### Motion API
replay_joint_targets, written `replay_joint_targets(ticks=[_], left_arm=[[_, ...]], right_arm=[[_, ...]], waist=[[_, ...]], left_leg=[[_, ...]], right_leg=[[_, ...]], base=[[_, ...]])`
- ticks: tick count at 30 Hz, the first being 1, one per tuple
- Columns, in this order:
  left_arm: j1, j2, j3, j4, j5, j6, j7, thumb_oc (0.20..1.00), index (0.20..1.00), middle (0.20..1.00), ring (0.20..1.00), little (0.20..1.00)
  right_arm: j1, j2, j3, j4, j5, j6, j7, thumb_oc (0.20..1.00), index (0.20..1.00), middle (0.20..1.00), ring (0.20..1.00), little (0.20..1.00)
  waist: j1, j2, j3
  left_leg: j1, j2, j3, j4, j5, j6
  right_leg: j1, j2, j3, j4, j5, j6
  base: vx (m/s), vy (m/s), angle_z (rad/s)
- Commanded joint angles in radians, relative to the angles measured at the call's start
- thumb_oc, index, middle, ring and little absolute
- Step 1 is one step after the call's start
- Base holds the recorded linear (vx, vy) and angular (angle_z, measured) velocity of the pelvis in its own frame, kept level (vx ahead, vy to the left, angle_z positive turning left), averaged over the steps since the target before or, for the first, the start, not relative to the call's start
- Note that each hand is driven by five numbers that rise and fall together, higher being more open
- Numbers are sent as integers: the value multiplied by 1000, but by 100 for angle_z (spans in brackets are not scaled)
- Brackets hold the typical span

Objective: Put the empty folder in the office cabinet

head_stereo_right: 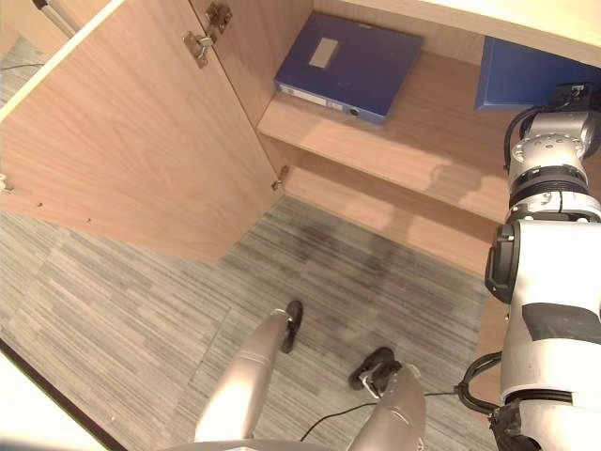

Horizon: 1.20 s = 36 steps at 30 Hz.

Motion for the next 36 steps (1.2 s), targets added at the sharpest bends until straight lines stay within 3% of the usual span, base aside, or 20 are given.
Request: replay_joint_targets(ticks=[1,8,10,11,12,13,15,21,27,30,34,36], left_arm=[[-51,53,0,74,37,8,20,1000,1000,1000,1000,1000],[-69,55,36,94,38,13,22,1000,1000,1000,1000,1000],[-70,24,90,107,12,21,15,1000,1000,1000,1000,1000],[-63,27,94,107,12,20,15,1000,1000,1000,1000,1000],[-64,12,112,110,1,21,14,1000,1000,1000,1000,1000],[-62,13,114,111,1,20,14,1000,1000,1000,1000,1000],[-49,-21,144,119,-24,24,13,1000,1000,1000,1000,1000],[-21,-52,194,143,-20,35,-19,1000,1000,1000,1000,1000],[14,-69,220,149,-6,41,-45,1000,1000,1000,1000,1000],[33,-84,233,159,-9,46,-49,1000,1000,1000,1000,1000],[50,-101,249,194,6,55,-56,1000,1000,1000,1000,1000],[63,-108,257,210,13,59,-59,1000,1000,1000,1000,1000]], right_arm=[[54,-44,-30,-116,-32,-58,63,200,200,200,200,200],[287,193,-117,-250,-61,-62,99,200,200,200,200,200],[408,341,-154,-332,-58,-74,140,200,200,200,200,200],[418,350,-154,-341,-61,-77,139,200,200,200,200,200],[452,389,-156,-345,-69,-74,150,200,200,200,200,200],[455,393,-156,-347,-69,-74,150,200,200,200,200,200],[546,484,-145,-399,-111,-58,179,200,200,200,200,200],[678,501,-125,-416,-153,-16,229,200,200,200,200,200],[768,520,-105,-412,-181,12,251,200,200,200,200,200],[792,523,-82,-416,-202,29,251,200,200,200,200,200],[830,519,-85,-418,-213,48,254,200,200,200,200,200],[849,519,-87,-431,-218,51,257,200,200,200,200,200]], waist=[[35,-9,24],[16,-21,32],[-1,-37,-7],[-3,-38,-4],[-8,-46,-15],[-11,-47,-18],[-29,-60,-49],[-38,-63,-109],[-35,-68,-115],[-28,-58,-106],[-18,-59,-111],[-10,-53,-107]], left_leg=[[36,50,4,-16,-62,-7],[329,63,9,-344,59,-42],[493,92,19,-543,149,-59],[514,94,21,-566,161,-60],[551,106,41,-616,210,-62],[572,109,35,-632,200,-69],[684,132,65,-737,285,-89],[785,163,88,-772,322,-106],[779,184,88,-625,293,-100],[772,190,74,-560,313,-97],[702,163,29,-624,335,-96],[655,147,11,-691,371,-104]], right_leg=[[131,7,36,-58,7,96],[393,92,-12,-357,109,115],[509,140,-26,-516,164,129],[526,147,-27,-535,173,129],[560,161,-49,-595,207,122],[576,170,-35,-606,197,131],[669,229,-57,-717,236,117],[779,298,-60,-792,218,90],[838,333,-43,-825,196,49],[866,347,-31,-843,187,31],[865,332,-41,-845,184,37],[875,328,-38,-845,182,46]], base=[[3,-57,1],[60,-111,-2],[178,-98,-8],[78,-66,-12],[44,-57,-14],[14,-117,-26],[57,-142,-33],[42,-112,-20],[-26,-108,-6],[-27,-26,-21],[-3,48,-10],[89,97,5]])
